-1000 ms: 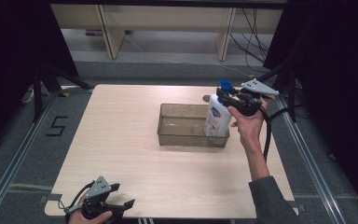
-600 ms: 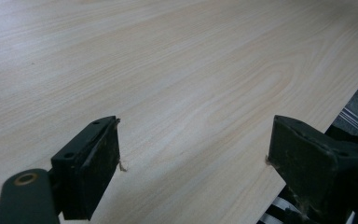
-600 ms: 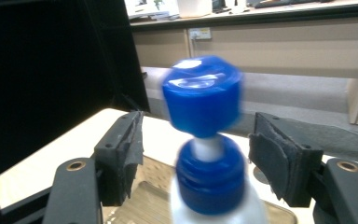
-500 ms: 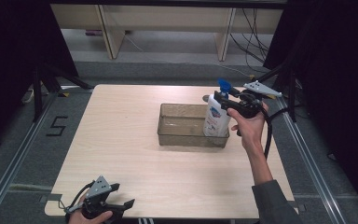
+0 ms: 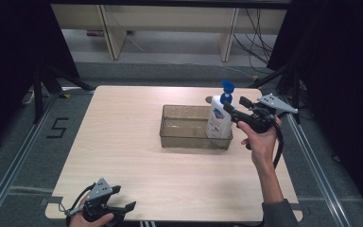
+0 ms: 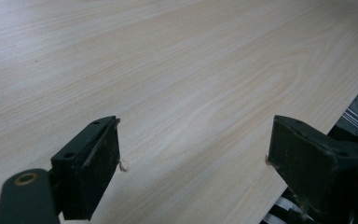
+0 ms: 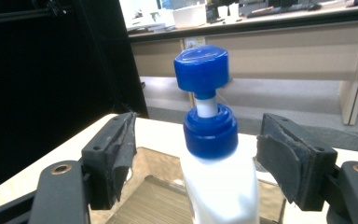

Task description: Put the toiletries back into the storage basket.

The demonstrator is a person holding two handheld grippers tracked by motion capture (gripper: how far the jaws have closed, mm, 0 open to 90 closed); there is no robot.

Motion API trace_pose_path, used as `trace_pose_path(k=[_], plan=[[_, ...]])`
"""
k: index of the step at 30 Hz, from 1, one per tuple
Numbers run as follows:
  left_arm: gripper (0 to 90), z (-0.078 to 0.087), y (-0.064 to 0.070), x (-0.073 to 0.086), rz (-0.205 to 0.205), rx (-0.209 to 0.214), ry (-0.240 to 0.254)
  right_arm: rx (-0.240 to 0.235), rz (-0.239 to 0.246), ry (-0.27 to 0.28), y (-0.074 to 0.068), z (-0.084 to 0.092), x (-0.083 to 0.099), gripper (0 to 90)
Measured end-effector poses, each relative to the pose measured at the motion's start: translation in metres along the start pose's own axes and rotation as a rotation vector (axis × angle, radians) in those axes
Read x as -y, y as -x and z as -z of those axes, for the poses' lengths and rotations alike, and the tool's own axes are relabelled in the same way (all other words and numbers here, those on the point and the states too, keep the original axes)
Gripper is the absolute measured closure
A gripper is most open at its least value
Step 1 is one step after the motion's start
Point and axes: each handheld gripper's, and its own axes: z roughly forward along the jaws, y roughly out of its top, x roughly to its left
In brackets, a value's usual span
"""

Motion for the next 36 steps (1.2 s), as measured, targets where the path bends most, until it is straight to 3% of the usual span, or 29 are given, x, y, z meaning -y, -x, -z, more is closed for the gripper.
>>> trace_pose_path(k=[3,6,13,25,27,36], plan=[[15.9,0.001,-0.002,0.000,-0.019,-0.004,-0.020,-0.010,0.001,0.009,-0.003,0.009,0.004,28.4],[15.9,0.000,0.001,0.000,0.005,-0.003,-0.002,-0.017,-0.001,-0.006,-0.005,0.013,0.005,28.4],[15.9,0.000,0.001,0.000,-0.003,0.007,0.002,-0.051,-0.009,-0.005,-0.007,0.016,0.009,28.4],[15.8,0.001,0.002,-0.001,-0.010,0.006,-0.002,-0.039,-0.016,-0.035,-0.006,0.023,0.015,27.9],[15.9,0.002,0.001,-0.002,-0.027,0.009,-0.014,-0.039,-0.022,-0.036,-0.007,0.024,0.018,27.9],[15.8,0.002,0.002,-0.001,-0.017,0.015,0.011,-0.039,-0.019,-0.056,-0.005,0.028,0.024,27.4]])
